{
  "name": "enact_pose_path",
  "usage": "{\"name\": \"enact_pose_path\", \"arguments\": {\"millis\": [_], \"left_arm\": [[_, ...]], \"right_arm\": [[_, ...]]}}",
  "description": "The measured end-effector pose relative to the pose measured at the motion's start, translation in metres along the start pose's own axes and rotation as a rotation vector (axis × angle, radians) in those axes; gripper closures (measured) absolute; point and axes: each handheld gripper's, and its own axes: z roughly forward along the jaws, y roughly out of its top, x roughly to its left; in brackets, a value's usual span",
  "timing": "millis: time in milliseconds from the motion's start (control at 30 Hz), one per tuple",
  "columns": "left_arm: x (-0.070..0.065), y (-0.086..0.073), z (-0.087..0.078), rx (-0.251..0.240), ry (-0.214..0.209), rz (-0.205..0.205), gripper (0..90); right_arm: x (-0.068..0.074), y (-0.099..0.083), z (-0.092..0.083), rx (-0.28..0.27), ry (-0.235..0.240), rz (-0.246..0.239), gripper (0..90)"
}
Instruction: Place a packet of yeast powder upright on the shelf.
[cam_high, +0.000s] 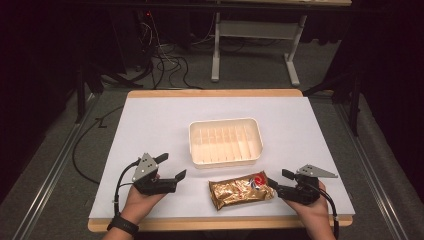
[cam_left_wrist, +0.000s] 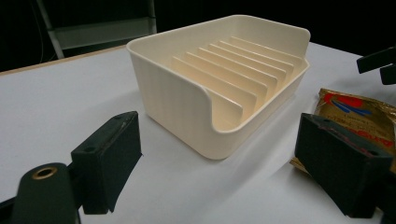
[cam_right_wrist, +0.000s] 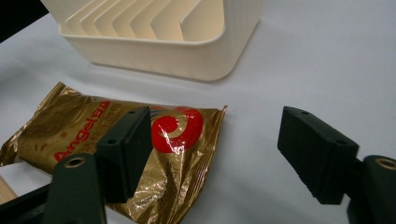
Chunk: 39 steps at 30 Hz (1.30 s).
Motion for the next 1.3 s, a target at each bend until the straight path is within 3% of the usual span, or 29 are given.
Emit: {"name": "enact_pose_path", "arguments": {"millis": [100, 233, 1000, 1067, 1233, 1300], "left_arm": [[-0.001, 0.001, 0.003, 0.0, -0.008, 0.005, 15.1], [-0.002, 0.002, 0.005, -0.002, -0.014, 0.006, 15.1], [-0.005, 0.006, 0.013, -0.008, -0.042, 0.013, 15.1], [-0.005, 0.006, 0.013, -0.007, -0.042, 0.014, 15.1], [-0.005, 0.005, 0.013, -0.004, -0.043, 0.015, 15.1], [-0.005, 0.005, 0.013, -0.003, -0.043, 0.016, 15.2]], "right_arm": [[-0.001, -0.004, 0.002, 0.033, 0.031, 0.025, 36.3], [0.0, -0.007, 0.005, 0.067, 0.043, 0.02, 42.2], [-0.002, -0.021, 0.01, 0.184, 0.124, 0.104, 59.4], [-0.002, -0.021, 0.01, 0.189, 0.135, 0.11, 63.6], [-0.001, -0.018, 0.008, 0.184, 0.145, 0.098, 87.7], [-0.001, -0.016, 0.008, 0.177, 0.129, 0.081, 89.5]]}}
